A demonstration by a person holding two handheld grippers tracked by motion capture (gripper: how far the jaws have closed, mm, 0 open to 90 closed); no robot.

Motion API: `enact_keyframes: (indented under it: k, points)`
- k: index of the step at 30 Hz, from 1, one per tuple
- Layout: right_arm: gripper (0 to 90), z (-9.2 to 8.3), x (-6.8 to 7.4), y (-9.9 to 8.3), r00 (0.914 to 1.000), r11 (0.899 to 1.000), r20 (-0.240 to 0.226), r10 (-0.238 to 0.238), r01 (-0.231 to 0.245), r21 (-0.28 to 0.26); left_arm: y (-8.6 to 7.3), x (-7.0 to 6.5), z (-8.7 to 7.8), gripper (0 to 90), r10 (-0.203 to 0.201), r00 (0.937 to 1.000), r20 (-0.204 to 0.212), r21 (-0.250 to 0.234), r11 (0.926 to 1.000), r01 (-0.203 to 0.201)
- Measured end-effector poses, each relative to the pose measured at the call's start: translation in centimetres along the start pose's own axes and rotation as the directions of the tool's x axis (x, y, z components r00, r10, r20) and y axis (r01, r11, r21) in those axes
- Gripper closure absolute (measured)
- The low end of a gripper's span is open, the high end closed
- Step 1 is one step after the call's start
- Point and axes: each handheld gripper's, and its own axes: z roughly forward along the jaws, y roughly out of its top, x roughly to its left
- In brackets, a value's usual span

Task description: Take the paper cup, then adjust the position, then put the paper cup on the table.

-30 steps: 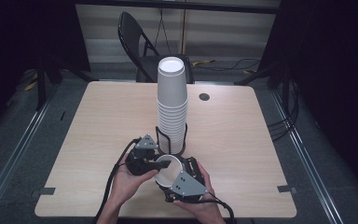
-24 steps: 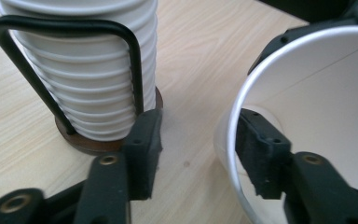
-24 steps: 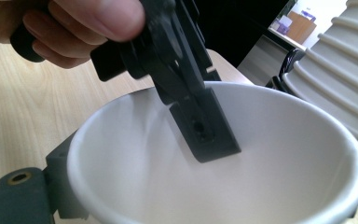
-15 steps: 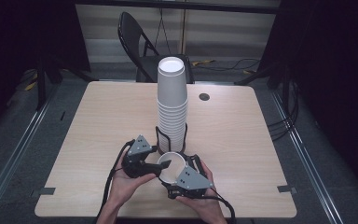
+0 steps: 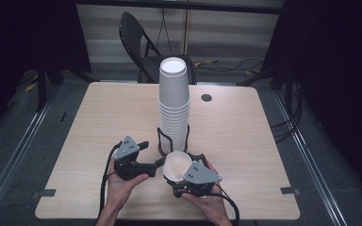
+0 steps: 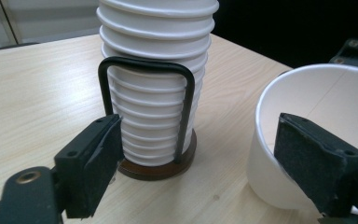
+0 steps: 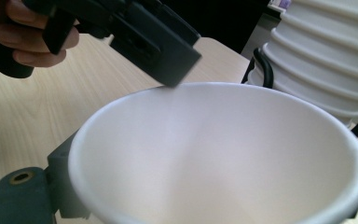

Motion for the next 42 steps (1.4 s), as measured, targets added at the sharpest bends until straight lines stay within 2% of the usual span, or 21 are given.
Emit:
enact_keyframes:
  k: [1, 3, 6, 9, 14, 16, 21, 23, 29, 31, 37, 42]
  points:
    - [12.7, 0.0, -0.1, -0.1, 1.0, 1.0, 0.001, 0.005, -0.005, 0.0, -0.1, 0.0, -0.1, 15.8, -0.007, 0.9999, -0.011, -0.007, 1.0, 0.007]
    - [12.7, -0.2, -0.4, -0.3, 0.9995, 1.0, 0.005, 0.031, -0.031, 0.001, -0.4, 0.2, -0.5, 15.8, -0.015, 0.9999, -0.006, -0.027, 0.9995, 0.014]
    - [12.7, -0.5, -1.0, -0.5, 0.9984, 0.999, 0.017, 0.054, -0.054, -0.004, -0.8, 0.5, -0.9, 15.7, -0.021, 0.9993, -0.032, -0.057, 0.9982, 0.02]
    - [12.7, -0.8, -1.5, -0.5, 0.9968, 0.997, 0.022, 0.077, -0.076, -0.014, -1.4, 0.9, -1.3, 16.0, -0.034, 0.9958, -0.085, -0.073, 0.997, 0.028]
    - [12.7, -1.1, -2.4, -0.7, 0.9921, 0.993, 0.037, 0.12, -0.119, -0.014, -2.4, 1.0, -1.7, 15.5, -0.032, 0.993, -0.114, -0.091, 0.9956, 0.021]
    - [12.7, -1.2, -2.8, -0.8, 0.9902, 0.991, 0.037, 0.135, -0.134, -0.019, -2.8, 1.1, -1.7, 15.7, -0.021, 0.9896, -0.142, -0.076, 0.997, 0.01]
    - [12.7, -1.5, -3.9, -1.0, 0.9829, 0.984, 0.048, 0.178, -0.176, -0.041, -4.0, 1.0, -1.8, 15.6, -0.03, 0.9751, -0.22, -0.089, 0.9959, 0.01]
    - [12.7, -1.6, -4.4, -1.0, 0.9797, 0.981, 0.063, 0.19, -0.188, -0.046, -4.4, 1.1, -1.8, 15.6, -0.033, 0.9705, -0.239, -0.093, 0.9956, 0.011]
    - [12.8, -1.9, -6.1, -1.2, 0.9648, 0.97, 0.107, 0.24, -0.235, -0.06, -5.5, 1.6, -2.0, 15.6, -0.06, 0.9633, -0.262, -0.11, 0.9935, 0.032]
    - [12.8, -1.9, -6.7, -1.2, 0.9613, 0.969, 0.123, 0.247, -0.241, -0.062, -5.7, 1.8, -2.0, 15.7, -0.056, 0.96, -0.274, -0.102, 0.9944, 0.029]
    - [12.8, -2.0, -8.4, -1.1, 0.9485, 0.961, 0.158, 0.274, -0.264, -0.084, -6.6, 2.2, -2.0, 15.8, -0.072, 0.9563, -0.284, -0.105, 0.9935, 0.043]
    - [12.7, -1.8, -10.1, -1.2, 0.9346, 0.953, 0.191, 0.3, -0.288, -0.092, -7.1, 2.4, -2.2, 15.8, -0.074, 0.953, -0.294, -0.103, 0.9936, 0.045]
